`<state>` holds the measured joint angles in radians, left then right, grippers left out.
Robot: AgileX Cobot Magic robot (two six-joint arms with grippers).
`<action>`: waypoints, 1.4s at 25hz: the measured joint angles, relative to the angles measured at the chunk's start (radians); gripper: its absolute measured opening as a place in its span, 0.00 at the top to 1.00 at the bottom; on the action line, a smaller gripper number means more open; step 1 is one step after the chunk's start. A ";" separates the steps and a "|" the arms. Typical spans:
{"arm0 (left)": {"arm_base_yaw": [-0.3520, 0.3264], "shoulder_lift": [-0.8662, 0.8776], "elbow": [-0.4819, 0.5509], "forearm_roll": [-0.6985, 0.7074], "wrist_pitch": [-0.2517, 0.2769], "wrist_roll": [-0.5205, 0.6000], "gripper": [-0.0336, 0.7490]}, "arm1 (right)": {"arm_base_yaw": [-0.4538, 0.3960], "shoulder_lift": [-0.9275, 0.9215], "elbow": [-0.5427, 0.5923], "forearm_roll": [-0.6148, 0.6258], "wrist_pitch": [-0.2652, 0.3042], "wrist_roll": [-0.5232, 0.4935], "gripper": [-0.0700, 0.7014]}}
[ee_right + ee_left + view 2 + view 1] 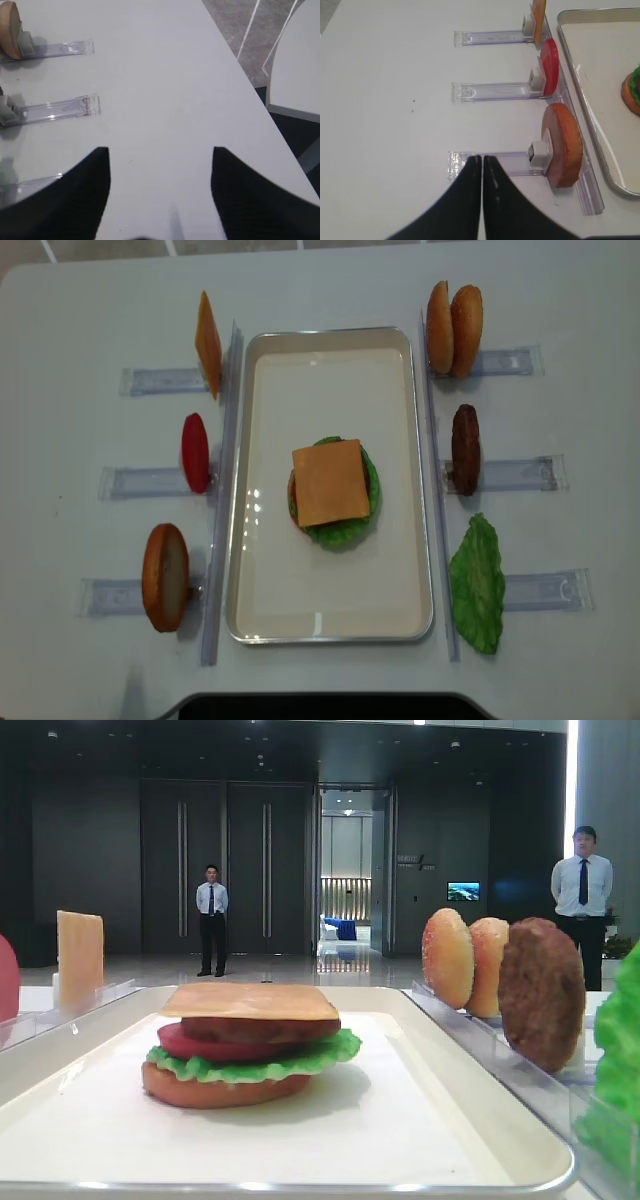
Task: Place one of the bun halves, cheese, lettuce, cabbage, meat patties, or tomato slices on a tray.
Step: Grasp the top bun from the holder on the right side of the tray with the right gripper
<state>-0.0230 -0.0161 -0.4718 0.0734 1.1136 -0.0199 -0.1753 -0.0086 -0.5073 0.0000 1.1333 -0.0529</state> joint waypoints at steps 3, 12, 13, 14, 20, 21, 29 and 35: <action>0.000 0.000 0.000 0.000 0.000 0.000 0.96 | 0.000 0.014 0.000 0.000 0.000 0.000 0.37; 0.000 0.000 0.000 0.001 -0.001 0.000 0.96 | 0.040 0.552 -0.137 0.000 -0.132 0.011 0.37; 0.000 0.000 0.000 0.001 -0.001 0.000 0.96 | 0.042 0.637 -0.166 0.000 -0.139 0.011 0.37; 0.000 0.000 0.000 0.001 -0.001 0.000 0.96 | 0.044 0.707 -0.193 0.000 -0.143 0.011 0.37; 0.000 0.000 0.000 0.001 -0.001 0.000 0.96 | 0.045 1.168 -0.403 0.052 -0.150 -0.036 0.37; 0.000 0.000 0.000 0.001 -0.001 0.000 0.96 | 0.045 1.218 -0.432 0.055 -0.151 -0.044 0.37; 0.000 0.000 0.000 0.002 -0.001 0.000 0.96 | 0.045 1.549 -0.686 0.069 -0.152 -0.076 0.37; 0.000 0.000 0.000 0.002 -0.001 0.000 0.96 | 0.052 1.673 -0.859 0.077 -0.097 -0.068 0.37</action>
<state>-0.0230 -0.0161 -0.4718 0.0752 1.1129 -0.0199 -0.1230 1.6643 -1.3658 0.0768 1.0367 -0.1211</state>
